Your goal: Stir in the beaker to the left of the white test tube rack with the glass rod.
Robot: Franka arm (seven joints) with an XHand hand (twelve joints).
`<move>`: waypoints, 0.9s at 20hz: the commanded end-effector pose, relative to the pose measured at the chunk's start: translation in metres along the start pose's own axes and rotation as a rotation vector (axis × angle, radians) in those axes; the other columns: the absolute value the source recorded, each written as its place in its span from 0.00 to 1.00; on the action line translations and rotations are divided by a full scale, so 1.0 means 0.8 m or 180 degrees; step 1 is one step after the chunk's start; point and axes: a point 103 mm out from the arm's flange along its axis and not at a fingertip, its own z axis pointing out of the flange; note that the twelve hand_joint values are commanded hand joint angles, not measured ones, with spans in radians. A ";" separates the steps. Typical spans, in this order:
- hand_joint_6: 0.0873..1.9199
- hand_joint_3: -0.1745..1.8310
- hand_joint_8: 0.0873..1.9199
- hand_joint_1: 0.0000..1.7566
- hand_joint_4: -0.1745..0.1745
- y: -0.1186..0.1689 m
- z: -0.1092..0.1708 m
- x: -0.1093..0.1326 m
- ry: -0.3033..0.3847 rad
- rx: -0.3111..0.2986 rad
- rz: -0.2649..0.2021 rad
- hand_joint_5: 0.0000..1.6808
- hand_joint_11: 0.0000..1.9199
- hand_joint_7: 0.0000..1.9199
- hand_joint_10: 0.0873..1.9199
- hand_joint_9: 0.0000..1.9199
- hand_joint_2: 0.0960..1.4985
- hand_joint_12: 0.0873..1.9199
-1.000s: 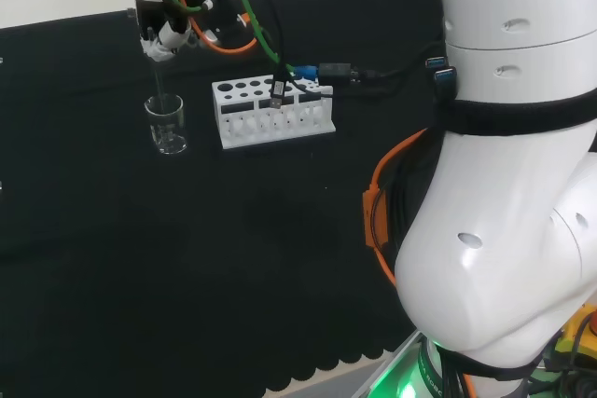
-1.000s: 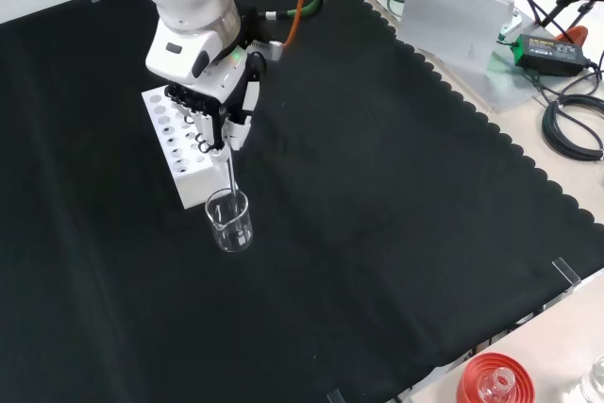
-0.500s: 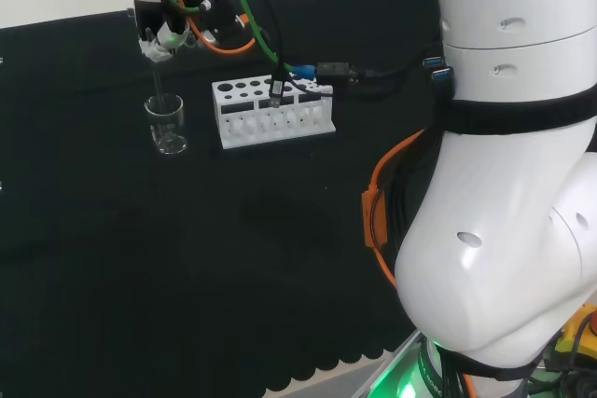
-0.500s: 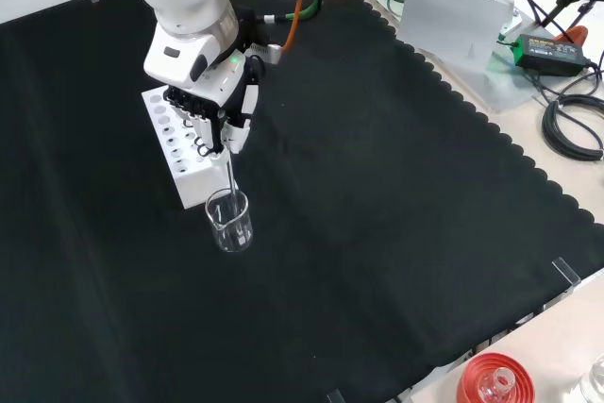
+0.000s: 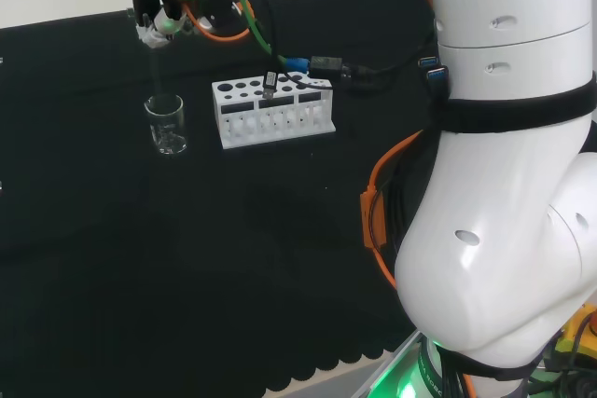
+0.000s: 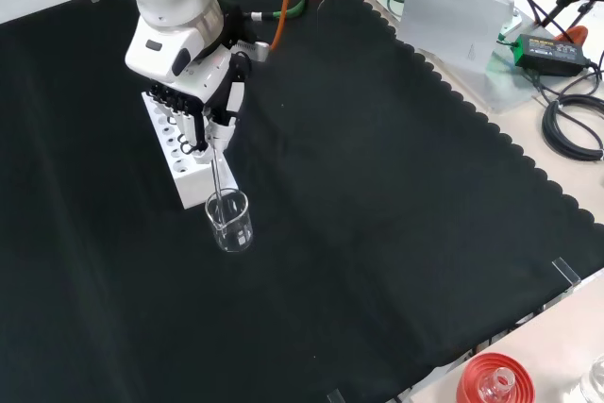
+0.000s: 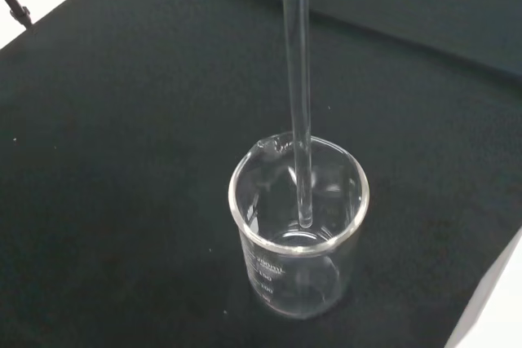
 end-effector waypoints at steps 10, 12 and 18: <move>0.13 0.00 0.16 0.70 0.00 -0.017 0.010 -0.007 0.0005 0.0010 -0.0017 0.82 0.86 0.90 0.16 0.96 0.68 0.36; 0.14 0.00 0.16 0.70 0.00 -0.019 0.010 -0.007 0.0004 -0.0003 -0.0024 0.82 0.86 0.90 0.16 0.96 0.68 0.36; 0.14 0.00 0.17 0.70 0.00 -0.024 0.007 -0.008 0.0010 -0.0013 -0.0011 0.82 0.86 0.90 0.16 0.96 0.68 0.36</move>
